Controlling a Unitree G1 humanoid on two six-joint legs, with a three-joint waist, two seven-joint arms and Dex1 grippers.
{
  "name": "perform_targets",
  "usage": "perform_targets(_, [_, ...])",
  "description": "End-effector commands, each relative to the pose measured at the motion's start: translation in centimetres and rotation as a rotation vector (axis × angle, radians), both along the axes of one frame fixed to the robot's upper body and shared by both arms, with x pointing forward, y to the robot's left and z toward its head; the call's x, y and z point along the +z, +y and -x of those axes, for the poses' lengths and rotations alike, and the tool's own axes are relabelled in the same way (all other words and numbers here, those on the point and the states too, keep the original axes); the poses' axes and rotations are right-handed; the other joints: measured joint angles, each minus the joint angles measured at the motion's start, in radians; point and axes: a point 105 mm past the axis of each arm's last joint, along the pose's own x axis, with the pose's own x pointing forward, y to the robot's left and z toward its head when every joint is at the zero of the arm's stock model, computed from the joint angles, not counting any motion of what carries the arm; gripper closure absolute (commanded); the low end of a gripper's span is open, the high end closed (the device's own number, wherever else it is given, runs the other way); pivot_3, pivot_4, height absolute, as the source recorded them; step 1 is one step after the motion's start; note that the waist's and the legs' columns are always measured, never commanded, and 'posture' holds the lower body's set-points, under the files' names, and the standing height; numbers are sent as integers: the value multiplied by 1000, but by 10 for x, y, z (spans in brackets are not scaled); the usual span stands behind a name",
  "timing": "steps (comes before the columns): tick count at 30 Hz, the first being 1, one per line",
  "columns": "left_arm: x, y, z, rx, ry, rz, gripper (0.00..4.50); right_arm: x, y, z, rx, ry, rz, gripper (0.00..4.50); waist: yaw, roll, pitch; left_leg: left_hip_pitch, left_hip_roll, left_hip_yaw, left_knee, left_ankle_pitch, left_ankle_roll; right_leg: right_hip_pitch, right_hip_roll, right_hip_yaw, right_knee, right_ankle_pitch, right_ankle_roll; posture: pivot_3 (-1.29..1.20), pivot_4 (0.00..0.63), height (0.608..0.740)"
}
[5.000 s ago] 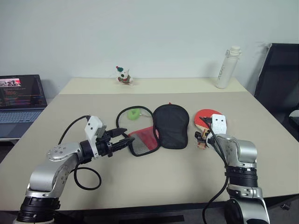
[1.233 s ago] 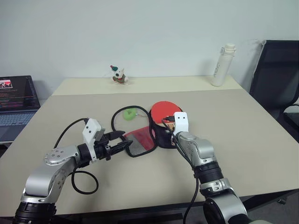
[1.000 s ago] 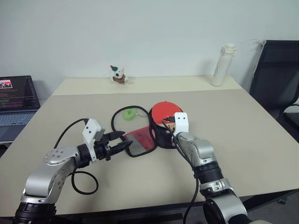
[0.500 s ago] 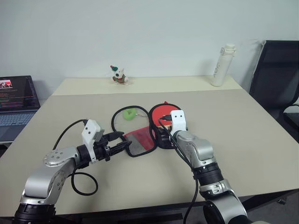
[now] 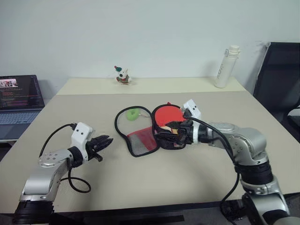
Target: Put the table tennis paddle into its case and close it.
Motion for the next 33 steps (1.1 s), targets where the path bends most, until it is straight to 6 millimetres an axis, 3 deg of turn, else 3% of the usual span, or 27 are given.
perform_targets(1, [3, -5, -11, -28, -16, -9, 4472, 11, -2, 0, 21, -72, 0, 0, -1, 0, 0, 0, 0, 0, 0, 0, 0, 0, 0, 0, 0, 0, 0, 0, 150, 740])
perform_targets(9, [-25, -20, -33, -84, 71, -95, 4472, 10, -9, -7, -28, -88, 8, 0, -1, 0, 0, 0, 0, 2, 1, 2, -3, 0, 1, 1, 0, 0, 0, 0, 150, 740])
perform_targets(14, [-30, -30, -44, -85, 78, -65, 4472, 9, -13, -9, -49, -91, 7, 0, 1, 0, 0, 0, 1, 2, 1, 2, -4, 0, 1, 1, 1, 0, 0, 0, 150, 740])
perform_targets(20, [-28, -65, -62, -122, 47, 63, 4472, 8, -17, -12, -74, -96, 10, 0, 4, 0, 0, 0, -1, 2, 3, 2, -4, 0, 2, 0, 3, 0, 0, 0, 150, 740])
perform_targets(26, [8, -92, -79, -203, -51, 92, 4472, 10, -32, -18, -116, -112, 32, 0, 4, 0, 0, 0, -1, 2, 3, 2, -4, 0, 3, 0, 3, 0, 0, 0, 150, 740])
perform_targets(29, [36, -113, -83, -283, -118, 87, 4472, 11, -49, -22, -160, -113, 53, 0, 4, -1, 0, 0, -1, 2, 3, 2, -4, 0, 3, 0, 3, 0, 0, 0, 150, 740])
perform_targets(33, [54, -146, -91, -363, -151, 87, 4472, 11, -71, -26, -209, -108, 86, 0, 5, -1, 0, 0, -1, 2, 3, 2, -4, 0, 3, 0, 3, 0, 0, 0, 150, 740])
